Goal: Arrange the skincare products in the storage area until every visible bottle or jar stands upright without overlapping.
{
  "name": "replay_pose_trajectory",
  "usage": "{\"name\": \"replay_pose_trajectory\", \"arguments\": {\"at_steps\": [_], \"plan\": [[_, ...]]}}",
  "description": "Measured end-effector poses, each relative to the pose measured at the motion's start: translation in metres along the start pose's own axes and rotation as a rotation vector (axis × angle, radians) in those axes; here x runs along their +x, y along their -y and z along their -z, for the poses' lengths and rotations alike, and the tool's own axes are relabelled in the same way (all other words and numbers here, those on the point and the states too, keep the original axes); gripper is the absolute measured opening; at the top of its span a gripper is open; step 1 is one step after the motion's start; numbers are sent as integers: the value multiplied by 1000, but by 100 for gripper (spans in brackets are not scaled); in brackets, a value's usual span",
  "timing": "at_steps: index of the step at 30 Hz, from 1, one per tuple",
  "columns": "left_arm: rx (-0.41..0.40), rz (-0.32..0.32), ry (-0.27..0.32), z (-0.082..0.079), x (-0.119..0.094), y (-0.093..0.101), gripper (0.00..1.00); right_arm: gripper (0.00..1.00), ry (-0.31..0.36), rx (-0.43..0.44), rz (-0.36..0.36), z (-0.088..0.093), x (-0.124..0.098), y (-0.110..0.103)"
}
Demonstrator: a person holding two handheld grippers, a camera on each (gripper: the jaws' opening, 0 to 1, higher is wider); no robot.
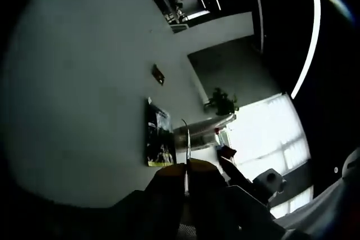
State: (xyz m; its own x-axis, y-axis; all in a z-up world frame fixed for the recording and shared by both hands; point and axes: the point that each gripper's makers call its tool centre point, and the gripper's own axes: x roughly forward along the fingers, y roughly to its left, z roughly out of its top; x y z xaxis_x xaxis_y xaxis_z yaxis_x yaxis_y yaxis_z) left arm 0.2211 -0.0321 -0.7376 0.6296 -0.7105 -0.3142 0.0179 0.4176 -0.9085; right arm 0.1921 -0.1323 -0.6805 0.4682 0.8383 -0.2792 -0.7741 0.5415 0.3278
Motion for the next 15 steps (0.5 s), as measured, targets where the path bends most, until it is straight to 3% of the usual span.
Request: {"name": "replay_pose_trajectory", "arguments": {"at_steps": [15], "plan": [[-8,-89,-37,0,20,-35,0,99,-3,3,26,4,0,9]]}}
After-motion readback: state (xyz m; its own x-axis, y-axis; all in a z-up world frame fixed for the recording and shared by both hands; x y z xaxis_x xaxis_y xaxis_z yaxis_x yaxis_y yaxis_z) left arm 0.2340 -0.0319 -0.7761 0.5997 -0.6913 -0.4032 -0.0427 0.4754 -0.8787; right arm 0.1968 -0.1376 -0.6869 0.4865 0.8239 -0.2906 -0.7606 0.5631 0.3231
